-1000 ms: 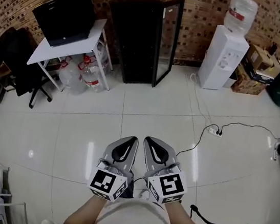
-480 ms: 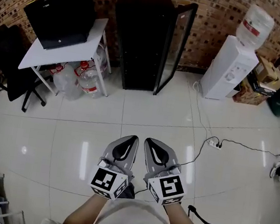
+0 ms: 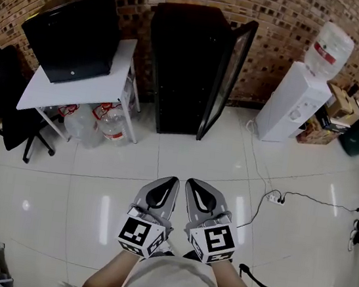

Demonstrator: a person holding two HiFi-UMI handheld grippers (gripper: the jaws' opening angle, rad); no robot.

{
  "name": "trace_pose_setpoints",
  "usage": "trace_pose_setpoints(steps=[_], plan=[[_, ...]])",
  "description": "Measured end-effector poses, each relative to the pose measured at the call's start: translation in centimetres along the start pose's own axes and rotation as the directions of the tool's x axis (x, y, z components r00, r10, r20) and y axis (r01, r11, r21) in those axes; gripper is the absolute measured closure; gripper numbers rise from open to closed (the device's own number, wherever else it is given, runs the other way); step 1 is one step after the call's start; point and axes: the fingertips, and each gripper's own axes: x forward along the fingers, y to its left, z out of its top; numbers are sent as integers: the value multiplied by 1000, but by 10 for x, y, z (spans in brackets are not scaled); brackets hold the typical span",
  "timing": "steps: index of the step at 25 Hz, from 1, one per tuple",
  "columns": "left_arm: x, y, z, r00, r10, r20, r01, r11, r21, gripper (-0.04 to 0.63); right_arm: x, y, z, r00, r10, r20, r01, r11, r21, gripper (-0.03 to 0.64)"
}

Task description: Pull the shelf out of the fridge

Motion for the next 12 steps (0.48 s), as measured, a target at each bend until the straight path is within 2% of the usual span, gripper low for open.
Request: trace_pose_setpoints(steps=[12], plan=[[42, 61, 1, 999, 36, -12, -36, 999, -15, 612, 74, -18, -2, 999, 35, -7, -35, 999, 18, 614]])
